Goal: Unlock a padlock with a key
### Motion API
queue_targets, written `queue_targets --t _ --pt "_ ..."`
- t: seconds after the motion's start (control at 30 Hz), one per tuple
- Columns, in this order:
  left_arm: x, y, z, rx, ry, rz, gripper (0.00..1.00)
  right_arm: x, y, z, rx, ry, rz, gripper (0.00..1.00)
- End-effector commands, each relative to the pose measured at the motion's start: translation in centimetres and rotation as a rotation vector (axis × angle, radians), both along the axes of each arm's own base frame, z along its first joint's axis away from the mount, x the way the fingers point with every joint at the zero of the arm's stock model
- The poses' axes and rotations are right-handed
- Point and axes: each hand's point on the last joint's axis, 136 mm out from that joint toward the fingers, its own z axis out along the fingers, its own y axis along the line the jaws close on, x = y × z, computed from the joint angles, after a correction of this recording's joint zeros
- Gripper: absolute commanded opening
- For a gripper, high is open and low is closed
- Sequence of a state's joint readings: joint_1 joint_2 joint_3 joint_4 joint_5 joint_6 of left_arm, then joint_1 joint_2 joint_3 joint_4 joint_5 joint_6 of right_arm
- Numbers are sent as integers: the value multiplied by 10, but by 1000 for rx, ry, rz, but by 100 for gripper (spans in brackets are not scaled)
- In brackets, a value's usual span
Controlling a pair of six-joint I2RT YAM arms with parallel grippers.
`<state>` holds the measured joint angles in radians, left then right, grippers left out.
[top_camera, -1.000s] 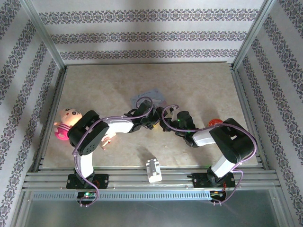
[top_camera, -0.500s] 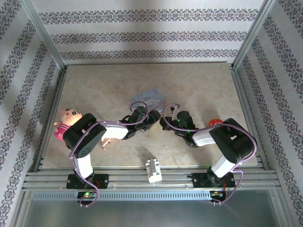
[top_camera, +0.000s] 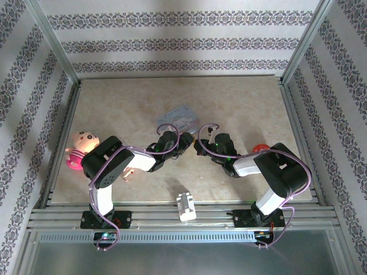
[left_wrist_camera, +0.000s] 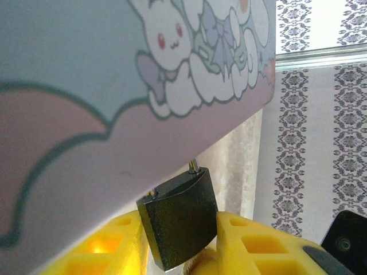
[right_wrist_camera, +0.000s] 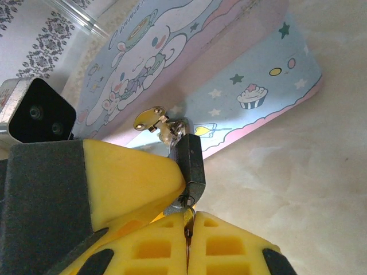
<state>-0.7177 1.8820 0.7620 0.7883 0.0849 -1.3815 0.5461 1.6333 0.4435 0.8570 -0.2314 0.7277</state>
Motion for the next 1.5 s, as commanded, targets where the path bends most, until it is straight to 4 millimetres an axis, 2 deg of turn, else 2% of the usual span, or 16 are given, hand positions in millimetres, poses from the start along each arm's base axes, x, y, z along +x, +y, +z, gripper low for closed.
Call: queue_targets --t 0.0,0.1,0.17,0.23,0.3,0.5,0.77,1.1,1.3,1.47 --pt "1 20 -29 7 69 79 39 13 10 33 70 -93 2 0" --pt "2 26 -26 2 43 108 58 14 10 31 72 -87 -3 0" --pt "2 32 -24 11 32 127 63 14 10 31 73 -86 -3 0" --pt "3 37 -25 28 31 148 61 15 10 30 73 -83 -5 0" --pt "2 43 -28 46 38 171 51 15 11 31 75 -82 -3 0" --pt "12 42 -19 16 -17 200 45 15 12 29 82 -70 -5 0" --pt "18 29 -12 -25 -41 170 43 17 17 26 106 -41 1 0" --pt "21 32 8 -137 -146 199 48 20 21 25 149 -8 -1 0" --pt "24 24 0 -155 -109 187 42 20 23 29 170 0 5 0" --pt "25 22 1 -157 -109 180 39 19 23 26 175 14 6 0"
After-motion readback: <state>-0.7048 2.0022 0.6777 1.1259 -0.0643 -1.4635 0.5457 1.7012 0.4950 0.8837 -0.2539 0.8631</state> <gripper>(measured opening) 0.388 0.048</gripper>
